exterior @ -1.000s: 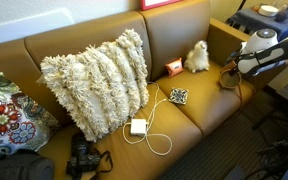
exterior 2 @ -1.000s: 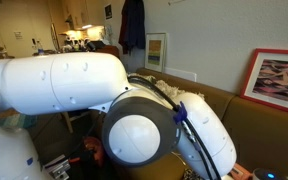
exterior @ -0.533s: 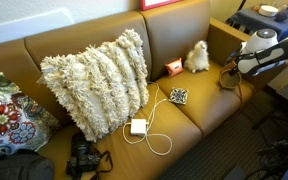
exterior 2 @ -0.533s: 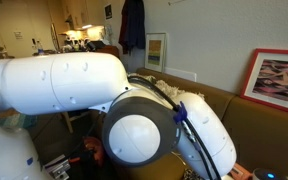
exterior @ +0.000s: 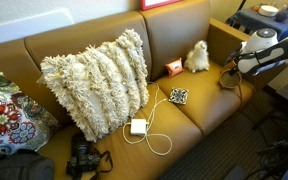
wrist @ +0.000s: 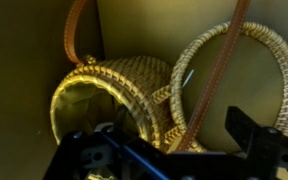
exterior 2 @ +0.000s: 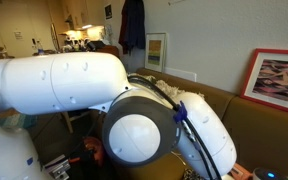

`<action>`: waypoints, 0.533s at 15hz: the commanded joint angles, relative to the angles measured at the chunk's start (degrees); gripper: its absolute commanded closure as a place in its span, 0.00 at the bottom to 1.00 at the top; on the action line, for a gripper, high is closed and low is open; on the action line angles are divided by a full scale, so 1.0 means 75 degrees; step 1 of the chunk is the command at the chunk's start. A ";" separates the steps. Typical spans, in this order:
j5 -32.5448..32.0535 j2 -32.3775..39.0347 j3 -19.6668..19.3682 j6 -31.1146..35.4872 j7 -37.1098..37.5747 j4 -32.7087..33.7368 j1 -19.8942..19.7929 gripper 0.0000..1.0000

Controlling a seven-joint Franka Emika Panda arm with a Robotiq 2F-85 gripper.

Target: Move the brown bag to the left

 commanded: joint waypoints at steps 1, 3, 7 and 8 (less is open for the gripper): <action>0.0073 -0.0007 -0.0109 0.0153 0.0175 0.0085 0.0085 0.00; 0.0177 -0.0018 0.0047 0.0029 0.0185 0.0229 0.0034 0.00; 0.0357 -0.0023 0.0332 0.0249 0.0124 0.0343 -0.0067 0.40; 0.0364 -0.0023 0.0358 0.0352 0.0110 0.0295 -0.0083 0.48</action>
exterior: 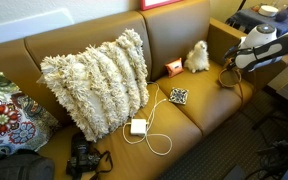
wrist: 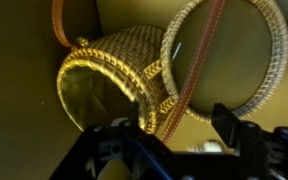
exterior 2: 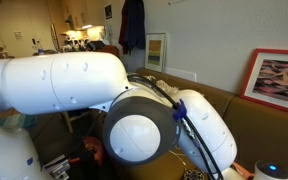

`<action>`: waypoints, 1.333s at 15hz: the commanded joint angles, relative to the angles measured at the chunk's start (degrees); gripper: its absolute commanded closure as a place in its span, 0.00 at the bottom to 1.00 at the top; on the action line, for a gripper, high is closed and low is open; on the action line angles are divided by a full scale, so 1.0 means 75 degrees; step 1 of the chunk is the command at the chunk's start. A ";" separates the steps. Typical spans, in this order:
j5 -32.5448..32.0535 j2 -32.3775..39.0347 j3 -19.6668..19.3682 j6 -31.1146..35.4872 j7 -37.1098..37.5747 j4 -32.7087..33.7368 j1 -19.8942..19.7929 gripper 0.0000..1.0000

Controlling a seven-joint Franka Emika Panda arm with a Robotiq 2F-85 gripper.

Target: Move the brown bag to the left

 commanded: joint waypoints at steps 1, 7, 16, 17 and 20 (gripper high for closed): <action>0.0116 0.0000 0.0212 0.0329 -0.0113 -0.0037 -0.0113 0.54; 0.0126 0.0003 0.0442 0.0470 -0.0199 -0.0059 -0.0201 0.95; 0.0102 0.0003 0.0281 0.0339 -0.0079 0.0023 -0.0060 0.16; 0.0110 0.0002 0.0311 0.0382 -0.0088 0.0019 -0.0075 0.08; 0.0104 0.0002 0.0152 0.0442 0.0064 0.0011 0.0011 0.00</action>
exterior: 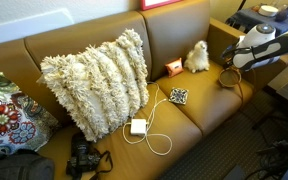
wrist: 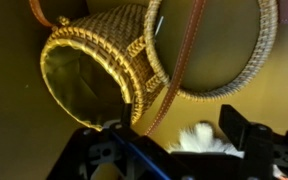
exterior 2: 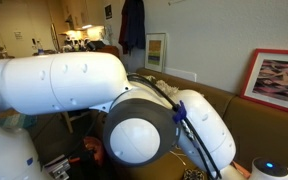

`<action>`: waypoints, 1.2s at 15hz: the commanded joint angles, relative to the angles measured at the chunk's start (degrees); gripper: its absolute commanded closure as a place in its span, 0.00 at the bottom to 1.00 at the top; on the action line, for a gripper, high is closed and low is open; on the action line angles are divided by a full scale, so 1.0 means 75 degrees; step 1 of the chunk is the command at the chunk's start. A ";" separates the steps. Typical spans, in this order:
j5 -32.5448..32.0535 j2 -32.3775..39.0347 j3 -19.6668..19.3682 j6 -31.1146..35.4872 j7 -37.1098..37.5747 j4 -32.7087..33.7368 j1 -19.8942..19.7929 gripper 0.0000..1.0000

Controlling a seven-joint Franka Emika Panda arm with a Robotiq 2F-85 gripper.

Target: Move the brown bag to the left

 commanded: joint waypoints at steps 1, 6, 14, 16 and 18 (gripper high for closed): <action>0.0099 0.0000 -0.0420 0.0161 0.0373 -0.0028 0.0217 0.00; 0.0171 -0.0002 -0.1095 0.0199 0.0903 0.0040 -0.0121 0.00; 0.0029 -0.0006 -0.0990 0.0062 0.0591 0.0091 -0.0586 0.05; 0.0040 -0.0005 -0.0754 0.0096 0.0464 0.0067 -0.0578 0.01; 0.0044 -0.0004 -0.0598 0.0110 0.0406 0.0035 -0.0502 0.00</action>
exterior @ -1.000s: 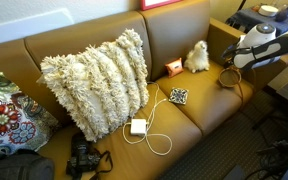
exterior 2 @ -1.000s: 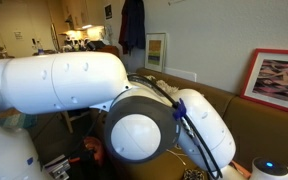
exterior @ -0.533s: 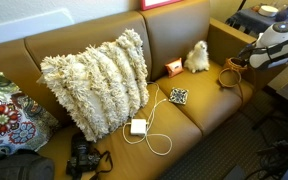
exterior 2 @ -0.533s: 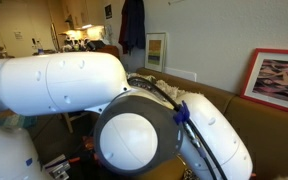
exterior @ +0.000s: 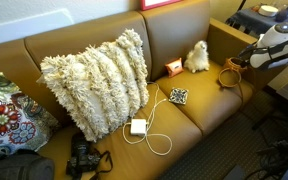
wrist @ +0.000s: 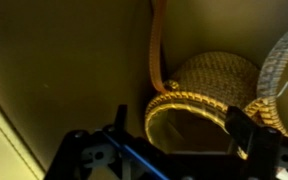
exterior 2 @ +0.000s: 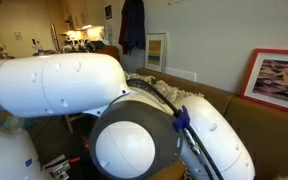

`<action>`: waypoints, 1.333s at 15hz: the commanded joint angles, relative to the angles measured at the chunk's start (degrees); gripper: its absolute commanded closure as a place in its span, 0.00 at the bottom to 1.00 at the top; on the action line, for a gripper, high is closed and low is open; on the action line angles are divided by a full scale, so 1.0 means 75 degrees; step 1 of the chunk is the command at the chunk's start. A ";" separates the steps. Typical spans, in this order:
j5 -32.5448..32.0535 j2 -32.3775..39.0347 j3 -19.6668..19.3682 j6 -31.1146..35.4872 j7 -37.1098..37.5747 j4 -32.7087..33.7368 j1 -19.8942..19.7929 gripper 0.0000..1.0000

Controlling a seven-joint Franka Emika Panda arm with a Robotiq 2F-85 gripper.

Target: Move the brown bag to the left

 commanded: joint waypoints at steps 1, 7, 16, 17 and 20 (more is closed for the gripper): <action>-0.0043 0.0001 0.0308 0.0026 -0.0252 -0.0020 0.0062 0.00; -0.0001 0.0009 0.0564 0.0042 -0.0372 -0.0067 0.0138 0.00; -0.0023 0.0033 0.0931 -0.0128 -0.1023 -0.0218 -0.0294 0.00; -0.0023 0.0034 0.0942 -0.0124 -0.1052 -0.0258 -0.0306 0.00; -0.0029 0.0038 0.0977 -0.0080 -0.1113 -0.0339 -0.0312 0.00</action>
